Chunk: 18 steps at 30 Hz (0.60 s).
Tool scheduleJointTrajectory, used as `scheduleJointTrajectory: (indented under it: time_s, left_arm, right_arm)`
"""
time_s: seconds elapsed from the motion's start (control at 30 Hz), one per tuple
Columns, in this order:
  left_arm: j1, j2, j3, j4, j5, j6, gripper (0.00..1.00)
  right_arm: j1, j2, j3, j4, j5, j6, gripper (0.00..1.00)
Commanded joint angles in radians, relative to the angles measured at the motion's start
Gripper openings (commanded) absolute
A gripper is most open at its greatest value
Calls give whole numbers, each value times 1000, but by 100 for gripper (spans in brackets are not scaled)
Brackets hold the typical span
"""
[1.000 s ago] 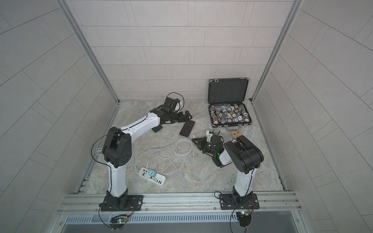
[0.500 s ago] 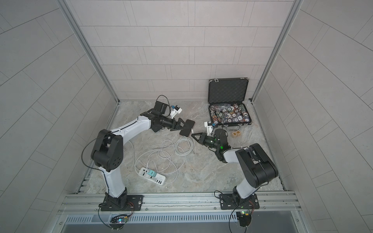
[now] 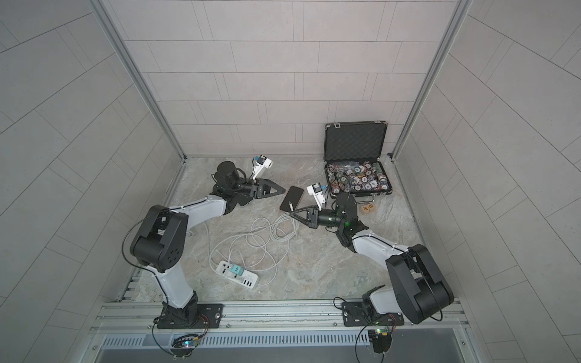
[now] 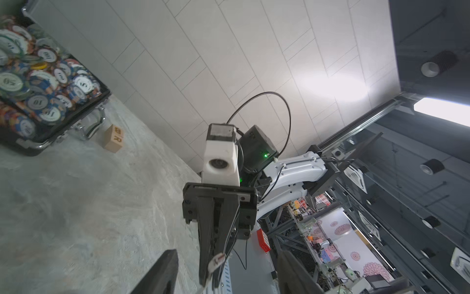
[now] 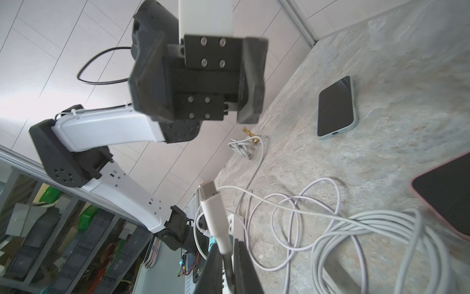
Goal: Plug the charging cable into the phone
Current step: Adjust the charging cable.
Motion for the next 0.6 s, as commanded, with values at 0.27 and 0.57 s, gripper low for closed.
scheduleJointTrajectory:
  time_s: [0.27, 0.57]
  left_arm:
    - [-45, -28, -49, 314, 96, -72, 63]
    - [-41, -63, -92, 317, 246, 139, 56]
  right_arm:
    - [20, -16, 37, 42, -38, 7, 10]
    - [23, -59, 87, -148, -115, -219, 8]
